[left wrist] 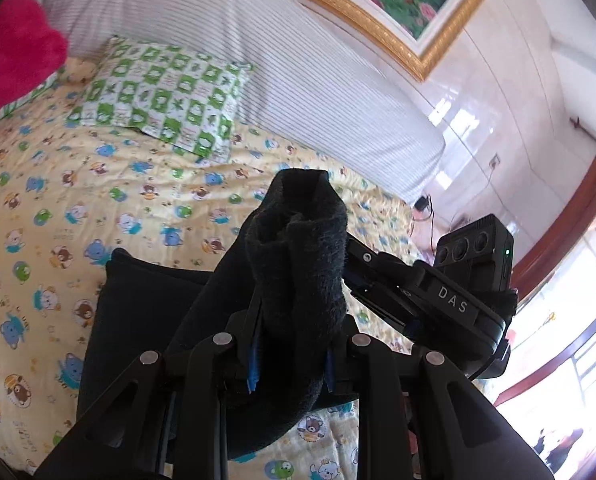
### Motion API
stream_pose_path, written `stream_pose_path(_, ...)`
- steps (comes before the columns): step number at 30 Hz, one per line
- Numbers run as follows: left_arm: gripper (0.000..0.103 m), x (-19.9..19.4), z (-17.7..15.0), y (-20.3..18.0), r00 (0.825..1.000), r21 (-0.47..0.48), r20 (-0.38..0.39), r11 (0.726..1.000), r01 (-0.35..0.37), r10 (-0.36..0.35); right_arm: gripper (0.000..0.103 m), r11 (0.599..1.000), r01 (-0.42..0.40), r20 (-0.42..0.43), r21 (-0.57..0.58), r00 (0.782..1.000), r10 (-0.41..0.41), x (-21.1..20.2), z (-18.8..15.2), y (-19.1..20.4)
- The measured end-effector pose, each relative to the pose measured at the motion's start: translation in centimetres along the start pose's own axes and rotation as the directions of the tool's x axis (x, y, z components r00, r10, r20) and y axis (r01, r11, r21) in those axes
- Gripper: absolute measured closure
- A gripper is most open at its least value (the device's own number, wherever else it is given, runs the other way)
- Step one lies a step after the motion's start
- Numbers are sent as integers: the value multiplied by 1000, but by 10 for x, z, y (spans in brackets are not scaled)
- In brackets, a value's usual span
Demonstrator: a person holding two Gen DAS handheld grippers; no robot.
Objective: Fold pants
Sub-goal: 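Lift the folded end with both grippers and fold it over onto the bundle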
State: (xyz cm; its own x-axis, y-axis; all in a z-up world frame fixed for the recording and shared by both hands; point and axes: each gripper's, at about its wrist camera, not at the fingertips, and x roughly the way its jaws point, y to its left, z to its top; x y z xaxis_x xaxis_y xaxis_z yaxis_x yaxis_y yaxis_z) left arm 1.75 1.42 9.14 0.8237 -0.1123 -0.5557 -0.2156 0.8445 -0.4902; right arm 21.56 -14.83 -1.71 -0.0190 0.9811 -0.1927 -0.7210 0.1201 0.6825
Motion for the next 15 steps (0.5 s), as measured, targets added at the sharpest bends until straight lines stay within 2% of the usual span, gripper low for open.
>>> stream_pose_path(5,79,15,-8,-19,1000,70,-13,997,-11,12,80,1000,8,40,26,999,-9,-19,-2,-12)
stream_pose_path(15,78,46,-21,-29,996,135,-75,990,-42,53,80,991,25,83,134,996,-36,-37,-23,-50)
